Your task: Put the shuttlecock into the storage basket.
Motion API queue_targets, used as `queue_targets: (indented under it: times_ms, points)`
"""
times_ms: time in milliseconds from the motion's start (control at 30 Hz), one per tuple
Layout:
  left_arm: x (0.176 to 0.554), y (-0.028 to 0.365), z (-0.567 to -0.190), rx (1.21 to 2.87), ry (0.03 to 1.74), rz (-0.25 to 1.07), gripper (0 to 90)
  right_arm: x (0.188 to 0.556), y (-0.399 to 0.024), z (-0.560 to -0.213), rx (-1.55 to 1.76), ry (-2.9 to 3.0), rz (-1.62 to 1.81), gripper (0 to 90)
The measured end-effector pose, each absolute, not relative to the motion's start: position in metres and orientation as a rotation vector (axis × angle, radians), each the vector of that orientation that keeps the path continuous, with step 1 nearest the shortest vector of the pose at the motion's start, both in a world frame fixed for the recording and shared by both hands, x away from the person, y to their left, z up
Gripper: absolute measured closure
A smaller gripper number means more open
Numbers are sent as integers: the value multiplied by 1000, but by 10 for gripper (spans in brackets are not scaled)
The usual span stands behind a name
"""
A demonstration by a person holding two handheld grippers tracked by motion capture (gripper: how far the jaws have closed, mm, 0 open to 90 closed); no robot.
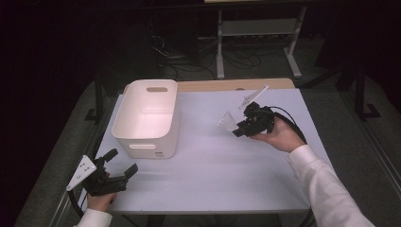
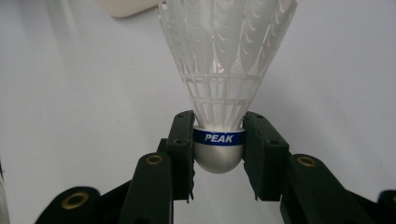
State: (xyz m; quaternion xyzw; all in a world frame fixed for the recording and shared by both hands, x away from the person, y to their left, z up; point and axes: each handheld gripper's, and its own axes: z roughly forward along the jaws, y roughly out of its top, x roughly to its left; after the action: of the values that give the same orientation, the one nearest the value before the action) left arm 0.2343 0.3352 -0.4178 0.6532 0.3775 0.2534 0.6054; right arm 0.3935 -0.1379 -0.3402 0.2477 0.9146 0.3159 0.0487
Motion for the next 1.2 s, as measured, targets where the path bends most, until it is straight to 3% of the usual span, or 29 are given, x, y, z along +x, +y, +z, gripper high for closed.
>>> queue_targets:
  times_ms: [400,1200]
  points:
    - [235,335,-418,1513,875,586,0,393,-124,-318,730,2765,1021,641]
    - [235,335,-418,1511,871,589,0,399,-100,-309,661,2725,1135,641]
